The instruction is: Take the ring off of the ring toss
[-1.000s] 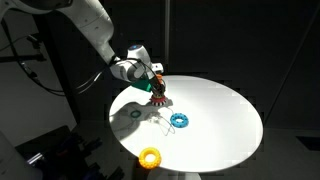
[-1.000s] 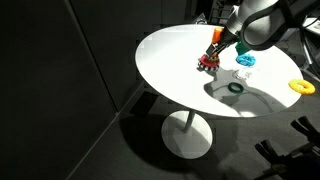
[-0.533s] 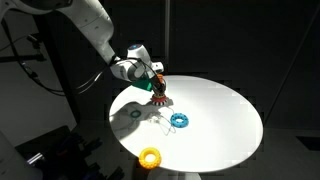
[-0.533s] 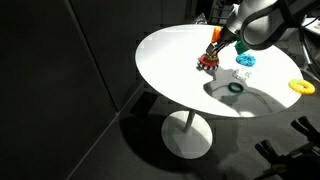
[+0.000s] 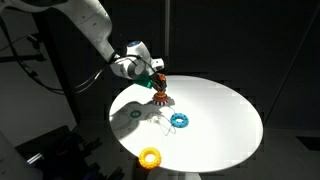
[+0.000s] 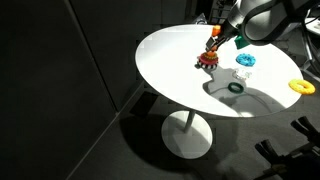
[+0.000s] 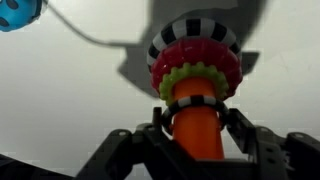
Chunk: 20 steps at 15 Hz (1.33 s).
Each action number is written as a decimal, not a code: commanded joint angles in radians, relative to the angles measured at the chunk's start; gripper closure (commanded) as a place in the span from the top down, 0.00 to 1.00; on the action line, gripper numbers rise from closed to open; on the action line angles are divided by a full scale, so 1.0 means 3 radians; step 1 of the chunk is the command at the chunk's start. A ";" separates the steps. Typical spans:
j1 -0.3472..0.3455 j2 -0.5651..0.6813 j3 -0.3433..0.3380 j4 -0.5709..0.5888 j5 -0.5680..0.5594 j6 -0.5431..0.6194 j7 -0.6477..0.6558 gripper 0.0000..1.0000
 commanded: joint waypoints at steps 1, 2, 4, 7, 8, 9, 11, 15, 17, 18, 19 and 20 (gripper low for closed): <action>0.0069 -0.0205 -0.0067 -0.0088 0.0018 0.0007 0.0123 0.42; 0.0076 -0.0257 -0.0068 -0.0107 0.0020 0.0006 0.0143 0.42; 0.0073 -0.0371 -0.0048 -0.0147 0.0030 -0.0005 0.0176 0.42; 0.0123 -0.0553 -0.0072 -0.0221 0.0038 0.0001 0.0276 0.42; 0.0142 -0.0609 -0.0089 -0.0247 0.0035 0.0014 0.0316 0.42; 0.0156 -0.0667 -0.0097 -0.0276 0.0033 0.0018 0.0358 0.42; 0.0181 -0.0790 -0.0123 -0.0337 0.0031 0.0026 0.0442 0.42; 0.0252 -0.0981 -0.0277 -0.0451 -0.0024 0.0031 0.0619 0.42; 0.0251 -0.1063 -0.0332 -0.0508 -0.0027 -0.0029 0.0647 0.42; 0.0244 -0.1096 -0.0350 -0.0538 -0.0026 -0.0054 0.0643 0.42; 0.0230 -0.1128 -0.0362 -0.0571 -0.0020 -0.0090 0.0629 0.42; 0.0218 -0.1161 -0.0371 -0.0610 -0.0013 -0.0135 0.0613 0.42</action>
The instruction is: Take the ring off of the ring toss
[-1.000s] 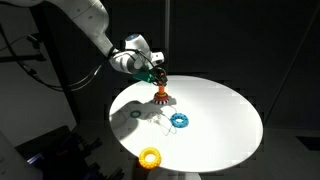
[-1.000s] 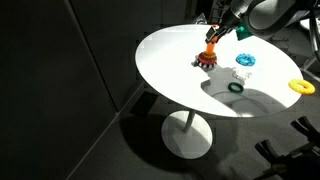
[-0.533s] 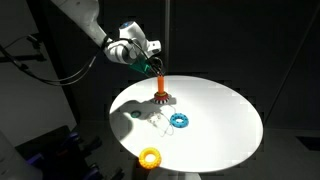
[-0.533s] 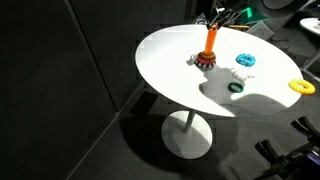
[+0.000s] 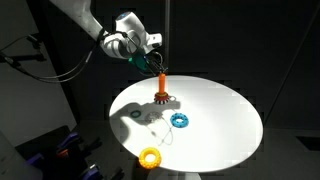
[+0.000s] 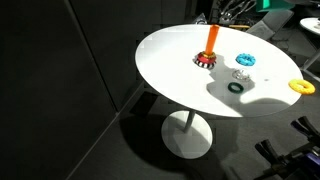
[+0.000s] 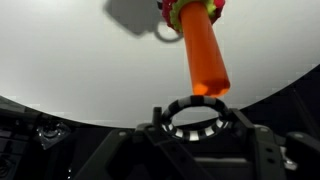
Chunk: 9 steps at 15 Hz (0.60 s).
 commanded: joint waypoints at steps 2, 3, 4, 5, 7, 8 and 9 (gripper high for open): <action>0.0031 -0.0218 -0.0126 -0.0210 -0.0039 -0.0210 0.0060 0.42; 0.0021 -0.0231 -0.0129 -0.0229 -0.0031 -0.0264 0.0045 0.70; 0.0020 -0.0240 -0.0140 -0.0236 -0.0026 -0.0326 0.0049 0.92; 0.0000 -0.0255 -0.0118 -0.0243 0.0005 -0.0410 0.0019 0.93; -0.0035 -0.0285 -0.0069 -0.0240 0.0072 -0.0620 -0.0049 0.99; -0.0041 -0.0297 -0.0058 -0.0233 0.0094 -0.0716 -0.0067 1.00; -0.0243 -0.0325 0.0150 -0.0215 0.0064 -0.0882 -0.0058 1.00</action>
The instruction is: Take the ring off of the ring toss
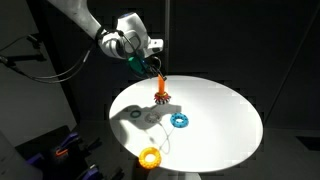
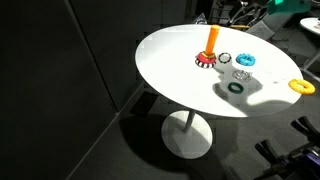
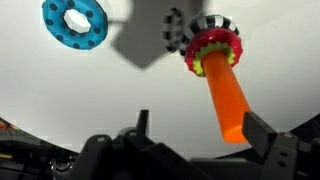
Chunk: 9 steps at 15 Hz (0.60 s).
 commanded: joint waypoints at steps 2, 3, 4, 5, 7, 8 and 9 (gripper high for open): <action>-0.0377 -0.0202 0.0427 0.0001 0.0184 -0.0685 -0.0170 1.00; -0.0445 -0.0217 0.0509 0.0028 0.0258 -0.0859 -0.0217 1.00; -0.0507 -0.0233 0.0578 0.0062 0.0341 -0.1055 -0.0281 1.00; -0.0565 -0.0243 0.0636 0.0103 0.0427 -0.1253 -0.0349 1.00; -0.0644 -0.0256 0.0701 0.0177 0.0527 -0.1579 -0.0436 1.00; -0.0670 -0.0260 0.0718 0.0212 0.0542 -0.1714 -0.0454 1.00; -0.0693 -0.0263 0.0731 0.0249 0.0550 -0.1857 -0.0475 1.00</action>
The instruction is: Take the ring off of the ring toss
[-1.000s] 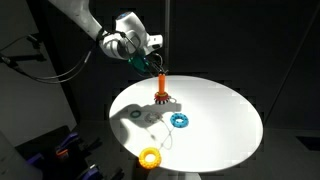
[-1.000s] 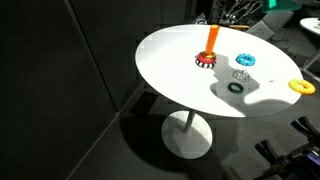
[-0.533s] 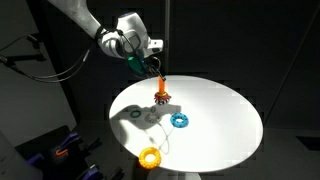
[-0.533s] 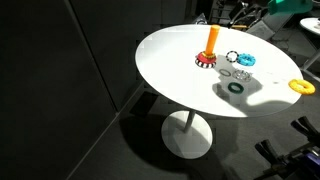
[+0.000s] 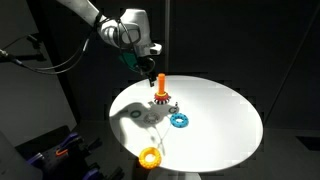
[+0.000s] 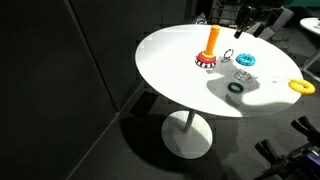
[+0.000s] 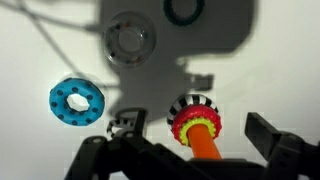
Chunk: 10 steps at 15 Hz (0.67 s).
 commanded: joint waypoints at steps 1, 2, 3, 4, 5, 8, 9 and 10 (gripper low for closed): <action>-0.0141 -0.0046 0.0095 0.0159 0.0110 -0.0517 -0.0157 1.00; -0.0154 -0.0045 0.0100 0.0198 0.0109 -0.0652 -0.0170 1.00; -0.0163 -0.0044 0.0104 0.0228 0.0098 -0.0759 -0.0174 1.00; -0.0170 -0.0044 0.0108 0.0259 0.0092 -0.0858 -0.0176 1.00; -0.0175 -0.0043 0.0110 0.0284 0.0085 -0.0938 -0.0170 1.00; -0.0155 -0.0007 0.0108 0.0261 0.0026 -0.0895 -0.0072 1.00; -0.0155 -0.0007 0.0108 0.0278 0.0027 -0.0940 -0.0072 1.00; -0.0155 -0.0006 0.0109 0.0283 0.0027 -0.0948 -0.0073 1.00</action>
